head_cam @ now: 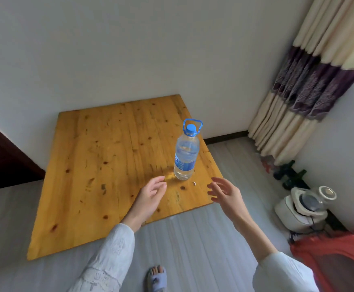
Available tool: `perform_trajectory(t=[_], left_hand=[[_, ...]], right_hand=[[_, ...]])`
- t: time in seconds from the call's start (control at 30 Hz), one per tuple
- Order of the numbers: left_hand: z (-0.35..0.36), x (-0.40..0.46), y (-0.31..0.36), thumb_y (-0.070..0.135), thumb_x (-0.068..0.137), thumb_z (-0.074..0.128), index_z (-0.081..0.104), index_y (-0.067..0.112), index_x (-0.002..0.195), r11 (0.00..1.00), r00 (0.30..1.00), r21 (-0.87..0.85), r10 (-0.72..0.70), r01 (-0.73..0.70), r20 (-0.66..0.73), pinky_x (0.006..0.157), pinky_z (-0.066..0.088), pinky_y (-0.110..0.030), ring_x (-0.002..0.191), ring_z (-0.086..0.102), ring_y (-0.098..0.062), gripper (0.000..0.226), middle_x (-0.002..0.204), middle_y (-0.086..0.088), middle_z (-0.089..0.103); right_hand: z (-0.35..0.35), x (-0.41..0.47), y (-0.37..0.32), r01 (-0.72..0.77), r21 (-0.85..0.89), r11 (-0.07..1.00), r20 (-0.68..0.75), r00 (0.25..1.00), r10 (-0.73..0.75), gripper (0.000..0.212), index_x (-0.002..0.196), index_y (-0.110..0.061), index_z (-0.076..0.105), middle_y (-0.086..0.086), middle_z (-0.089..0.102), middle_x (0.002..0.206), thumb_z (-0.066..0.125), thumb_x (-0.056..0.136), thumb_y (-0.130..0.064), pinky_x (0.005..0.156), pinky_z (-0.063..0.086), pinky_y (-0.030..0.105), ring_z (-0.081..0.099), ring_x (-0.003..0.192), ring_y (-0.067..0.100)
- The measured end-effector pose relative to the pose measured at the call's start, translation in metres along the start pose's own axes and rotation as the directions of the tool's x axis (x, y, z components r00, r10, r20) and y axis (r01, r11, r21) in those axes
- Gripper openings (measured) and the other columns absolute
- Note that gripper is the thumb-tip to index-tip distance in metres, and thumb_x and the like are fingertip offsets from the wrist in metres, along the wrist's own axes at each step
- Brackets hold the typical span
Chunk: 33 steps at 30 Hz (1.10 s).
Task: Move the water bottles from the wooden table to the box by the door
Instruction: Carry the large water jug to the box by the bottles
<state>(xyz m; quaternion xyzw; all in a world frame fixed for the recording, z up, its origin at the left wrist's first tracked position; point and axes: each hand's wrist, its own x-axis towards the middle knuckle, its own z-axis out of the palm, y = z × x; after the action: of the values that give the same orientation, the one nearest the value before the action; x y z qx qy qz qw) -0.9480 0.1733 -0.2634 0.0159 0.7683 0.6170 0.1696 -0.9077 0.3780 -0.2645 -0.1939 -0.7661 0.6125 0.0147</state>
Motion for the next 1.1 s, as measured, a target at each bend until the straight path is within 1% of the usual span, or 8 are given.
perform_trajectory(t=[0.23, 0.4, 0.5, 0.67, 0.83, 0.97, 1.03, 1.1], left_hand=[[-0.026, 0.116, -0.01, 0.026, 0.093, 0.046, 0.026, 0.024, 0.142, 0.98, 0.975, 0.194, -0.082, 0.041, 0.209, 0.094, 0.034, -0.023, 0.129, 0.038, -0.017, 0.053, 0.147, -0.002, 0.034], [-0.01, 0.186, -0.021, 0.03, 0.092, 0.048, 0.011, 0.031, 0.144, 0.972, 0.956, 0.232, -0.105, 0.04, 0.273, 0.108, 0.027, -0.03, 0.136, 0.029, -0.015, 0.065, 0.154, 0.004, 0.02], [0.002, 0.22, -0.026, 0.032, 0.091, 0.05, 0.006, 0.037, 0.143, 0.973, 0.934, 0.226, -0.115, 0.039, 0.337, 0.112, 0.026, -0.036, 0.138, 0.025, -0.014, 0.069, 0.155, 0.008, 0.016], [0.012, 0.254, -0.029, 0.032, 0.086, 0.056, 0.014, 0.042, 0.139, 0.989, 0.924, 0.141, -0.096, 0.047, 0.37, 0.096, 0.033, -0.024, 0.126, 0.033, -0.006, 0.068, 0.143, 0.01, 0.028], [0.022, 0.302, -0.013, 0.034, 0.083, 0.055, 0.022, 0.046, 0.122, 0.994, 0.92, 0.02, -0.105, 0.105, 0.378, 0.088, 0.038, -0.016, 0.124, 0.037, -0.008, 0.053, 0.13, 0.011, 0.038], [0.034, 0.335, -0.014, 0.036, 0.079, 0.06, 0.023, 0.056, 0.117, 0.99, 0.911, -0.005, -0.129, 0.142, 0.391, 0.081, 0.044, -0.009, 0.124, 0.04, -0.009, 0.057, 0.128, 0.011, 0.039], [0.042, 0.346, -0.016, 0.049, 0.069, 0.062, 0.023, 0.068, 0.11, 0.985, 0.915, -0.012, -0.156, 0.172, 0.372, 0.088, 0.044, -0.017, 0.125, 0.042, -0.012, 0.06, 0.131, 0.01, 0.037], [0.05, 0.356, -0.019, 0.056, 0.064, 0.064, 0.025, 0.075, 0.105, 0.984, 0.93, -0.007, -0.164, 0.176, 0.327, 0.095, 0.043, -0.033, 0.124, 0.046, -0.018, 0.059, 0.127, 0.013, 0.043]], right_hand=[[0.043, 0.091, 0.006, -0.069, -0.156, 0.985, -0.093, 0.994, 0.055, 0.047, 0.133, -0.014, 0.042, 0.007, 0.055, 0.128, 0.055, 0.089, -0.023, 0.081, 0.047, 0.029, 0.059, 0.093, 0.016], [0.059, 0.139, 0.02, -0.016, -0.263, 0.965, -0.041, 0.999, 0.006, 0.065, 0.14, -0.02, 0.029, 0.002, 0.041, 0.144, 0.062, 0.084, -0.025, 0.095, 0.041, 0.026, 0.05, 0.122, 0.02], [0.064, 0.162, 0.028, 0.004, -0.218, 0.976, 0.026, 1.0, 0.002, 0.069, 0.143, -0.025, 0.023, -0.003, 0.039, 0.146, 0.061, 0.085, -0.026, 0.104, 0.041, 0.038, 0.044, 0.128, 0.019], [0.056, 0.191, 0.035, -0.01, -0.104, 0.995, 0.063, 0.998, 0.017, 0.066, 0.141, -0.03, 0.026, -0.009, 0.045, 0.141, 0.059, 0.084, -0.033, 0.103, 0.042, 0.031, 0.045, 0.127, 0.011], [0.038, 0.25, 0.029, -0.06, 0.027, 0.998, 0.185, 0.981, 0.054, 0.069, 0.14, -0.029, 0.029, -0.008, 0.042, 0.143, 0.059, 0.078, -0.039, 0.106, 0.038, 0.046, 0.043, 0.129, 0.017], [0.032, 0.286, 0.034, -0.083, 0.08, 0.993, 0.24, 0.969, 0.062, 0.063, 0.135, -0.038, 0.03, -0.018, 0.045, 0.134, 0.062, 0.083, -0.025, 0.094, 0.046, 0.019, 0.049, 0.122, 0.011], [0.03, 0.299, 0.038, -0.097, 0.109, 0.989, 0.235, 0.969, 0.069, 0.061, 0.137, -0.036, 0.03, -0.014, 0.046, 0.135, 0.06, 0.085, -0.023, 0.095, 0.045, 0.019, 0.051, 0.12, 0.008], [0.028, 0.309, 0.042, -0.118, 0.167, 0.979, 0.226, 0.971, 0.079, 0.056, 0.134, -0.039, 0.033, -0.012, 0.048, 0.137, 0.058, 0.086, -0.023, 0.103, 0.043, 0.036, 0.052, 0.12, 0.011]])
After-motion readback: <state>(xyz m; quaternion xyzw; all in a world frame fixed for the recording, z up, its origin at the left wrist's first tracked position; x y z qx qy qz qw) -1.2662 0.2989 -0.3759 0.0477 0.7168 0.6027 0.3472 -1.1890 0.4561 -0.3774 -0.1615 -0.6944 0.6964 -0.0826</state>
